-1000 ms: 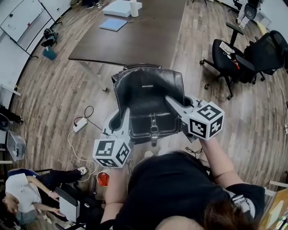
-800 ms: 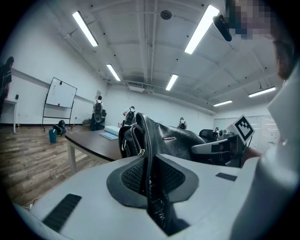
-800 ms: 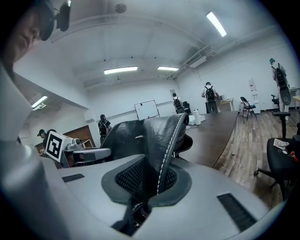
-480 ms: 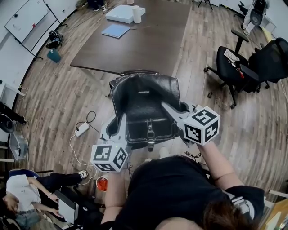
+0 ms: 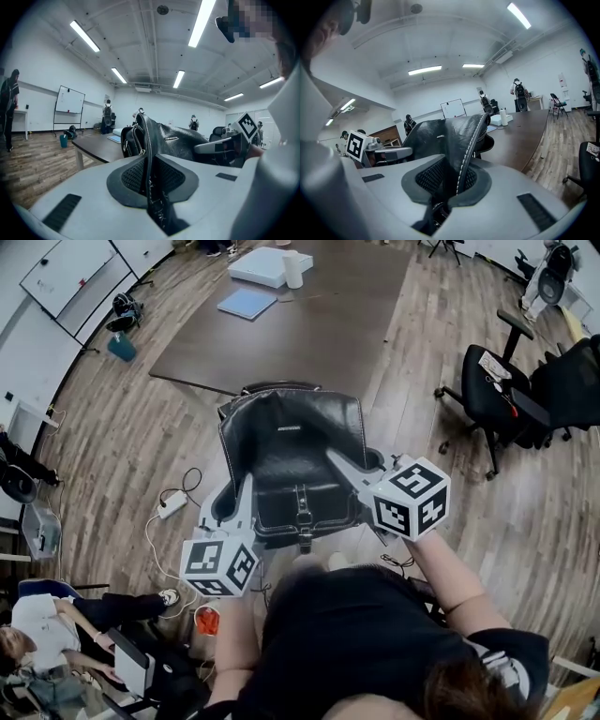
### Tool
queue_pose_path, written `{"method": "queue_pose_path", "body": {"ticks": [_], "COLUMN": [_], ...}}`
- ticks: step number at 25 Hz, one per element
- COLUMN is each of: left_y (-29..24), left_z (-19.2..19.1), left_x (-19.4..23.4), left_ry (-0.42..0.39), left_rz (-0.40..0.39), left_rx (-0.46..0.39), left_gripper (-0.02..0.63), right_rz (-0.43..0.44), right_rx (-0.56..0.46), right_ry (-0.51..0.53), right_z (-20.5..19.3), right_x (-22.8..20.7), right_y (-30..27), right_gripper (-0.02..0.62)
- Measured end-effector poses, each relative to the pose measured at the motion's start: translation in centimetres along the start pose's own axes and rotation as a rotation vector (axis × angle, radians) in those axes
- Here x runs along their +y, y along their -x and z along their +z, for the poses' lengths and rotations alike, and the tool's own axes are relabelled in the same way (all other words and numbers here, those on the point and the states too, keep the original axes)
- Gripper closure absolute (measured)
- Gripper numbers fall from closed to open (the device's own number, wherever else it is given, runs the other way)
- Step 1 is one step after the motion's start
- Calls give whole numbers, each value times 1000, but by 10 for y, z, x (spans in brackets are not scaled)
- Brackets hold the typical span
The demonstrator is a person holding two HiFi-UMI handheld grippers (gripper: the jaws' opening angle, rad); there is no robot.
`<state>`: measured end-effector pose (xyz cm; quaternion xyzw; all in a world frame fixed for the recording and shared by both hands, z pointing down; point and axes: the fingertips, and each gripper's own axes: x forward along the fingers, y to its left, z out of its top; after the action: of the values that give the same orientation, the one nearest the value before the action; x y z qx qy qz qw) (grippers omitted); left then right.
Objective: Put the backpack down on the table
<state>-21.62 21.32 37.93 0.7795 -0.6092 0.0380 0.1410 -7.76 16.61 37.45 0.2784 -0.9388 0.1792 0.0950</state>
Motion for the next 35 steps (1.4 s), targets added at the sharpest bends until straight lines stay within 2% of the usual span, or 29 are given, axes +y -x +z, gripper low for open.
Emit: {"method": "queue_pose_path", "body": {"ticks": [6,13,20,28,35], "left_y": [-11,-43,-95,-167,-224], "left_z": [10,19,42,85,106], "left_x": [12,38,67,101,132], "left_ry": [-15,-34,-17,-45,-59], "left_rz": [31,29,-5,-69,-113], "left_rx": [0,5,-4,-17,-24], "left_gripper": [537,537,537,538,538], "right_rz": [25,25,4,-23,-63], "right_rx": [-4,-7,-6,-36,-48], "right_ry": [-4,-19,-9,-21,-26], "right_z": [10,20,52,98,124], "right_x": [-7,-26,-59,-107,-145], "right_y": [-16,-49,-88,-138,-180], "right_gripper": [546,548,548,548,548]}}
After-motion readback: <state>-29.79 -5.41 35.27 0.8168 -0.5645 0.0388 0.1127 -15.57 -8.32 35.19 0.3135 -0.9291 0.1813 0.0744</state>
